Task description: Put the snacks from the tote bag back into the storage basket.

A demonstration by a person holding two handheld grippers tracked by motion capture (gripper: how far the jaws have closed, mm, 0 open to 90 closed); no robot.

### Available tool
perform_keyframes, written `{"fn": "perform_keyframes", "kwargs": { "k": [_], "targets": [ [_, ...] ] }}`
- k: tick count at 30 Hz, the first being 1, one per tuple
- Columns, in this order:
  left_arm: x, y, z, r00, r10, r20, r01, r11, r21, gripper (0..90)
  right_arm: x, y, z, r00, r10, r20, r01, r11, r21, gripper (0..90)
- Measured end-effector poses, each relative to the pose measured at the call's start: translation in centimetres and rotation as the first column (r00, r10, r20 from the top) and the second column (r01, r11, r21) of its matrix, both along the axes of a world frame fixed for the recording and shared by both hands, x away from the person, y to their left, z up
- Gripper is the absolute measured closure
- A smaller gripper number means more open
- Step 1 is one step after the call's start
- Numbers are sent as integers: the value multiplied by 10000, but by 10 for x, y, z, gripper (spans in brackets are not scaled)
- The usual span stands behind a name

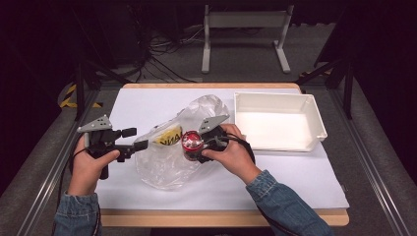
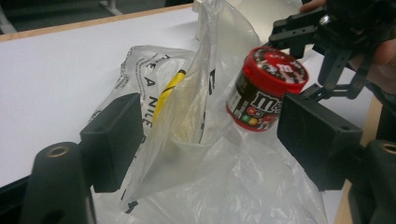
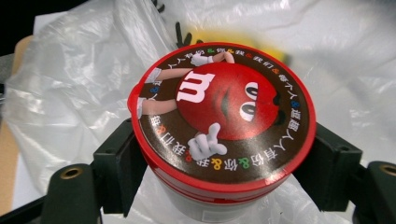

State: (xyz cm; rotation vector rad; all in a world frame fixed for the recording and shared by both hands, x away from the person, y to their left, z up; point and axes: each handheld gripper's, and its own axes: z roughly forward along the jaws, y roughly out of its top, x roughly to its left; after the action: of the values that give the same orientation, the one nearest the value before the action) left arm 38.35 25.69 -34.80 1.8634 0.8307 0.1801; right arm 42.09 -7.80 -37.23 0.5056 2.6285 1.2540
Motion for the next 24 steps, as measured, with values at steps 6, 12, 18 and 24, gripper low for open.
{"fn": "perform_keyframes", "kwargs": {
  "k": [6,12,18,24],
  "targets": [
    [0,0,0,9999,100,-12,-100,9999,133,197,-6,-4,19,9997,96,221,-97,9999,86,250],
    [1,0,-1,9991,414,-103,-406,9967,699,140,-11,-8,34,9994,152,309,-155,9998,98,250],
    [0,1,0,9992,401,-72,-395,9967,708,113,-15,-14,44,9994,126,329,-132,9997,189,250],
    [1,1,-1,9992,381,-81,-374,9968,703,92,-21,-24,55,9993,177,344,-186,9995,240,250]
  ]
}}
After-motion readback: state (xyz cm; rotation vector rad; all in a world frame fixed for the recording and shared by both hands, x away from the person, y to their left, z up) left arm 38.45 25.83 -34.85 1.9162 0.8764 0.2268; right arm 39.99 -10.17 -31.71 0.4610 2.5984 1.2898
